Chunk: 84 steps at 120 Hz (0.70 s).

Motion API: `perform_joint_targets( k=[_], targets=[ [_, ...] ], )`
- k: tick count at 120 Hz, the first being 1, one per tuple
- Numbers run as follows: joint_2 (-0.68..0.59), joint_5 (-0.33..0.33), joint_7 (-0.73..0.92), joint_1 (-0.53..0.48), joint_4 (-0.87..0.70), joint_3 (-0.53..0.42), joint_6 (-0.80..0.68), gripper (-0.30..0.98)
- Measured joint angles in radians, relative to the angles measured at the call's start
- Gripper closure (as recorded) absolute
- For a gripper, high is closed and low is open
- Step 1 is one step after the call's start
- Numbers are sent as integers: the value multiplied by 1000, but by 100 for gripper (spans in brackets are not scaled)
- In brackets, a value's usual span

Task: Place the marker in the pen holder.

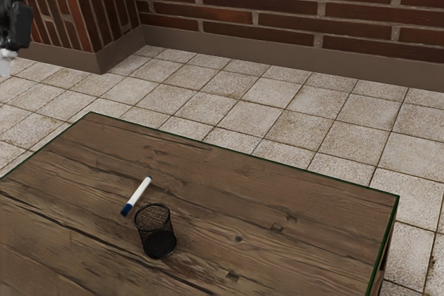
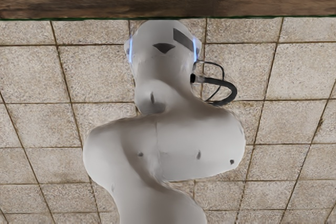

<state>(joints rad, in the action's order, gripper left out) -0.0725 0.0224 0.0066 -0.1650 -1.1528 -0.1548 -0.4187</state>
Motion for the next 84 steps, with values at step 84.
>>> perform_joint_targets(
  k=[84],
  targets=[
    [325, 29, 24, 56, -929, 161, -1662, 23]
  ],
)
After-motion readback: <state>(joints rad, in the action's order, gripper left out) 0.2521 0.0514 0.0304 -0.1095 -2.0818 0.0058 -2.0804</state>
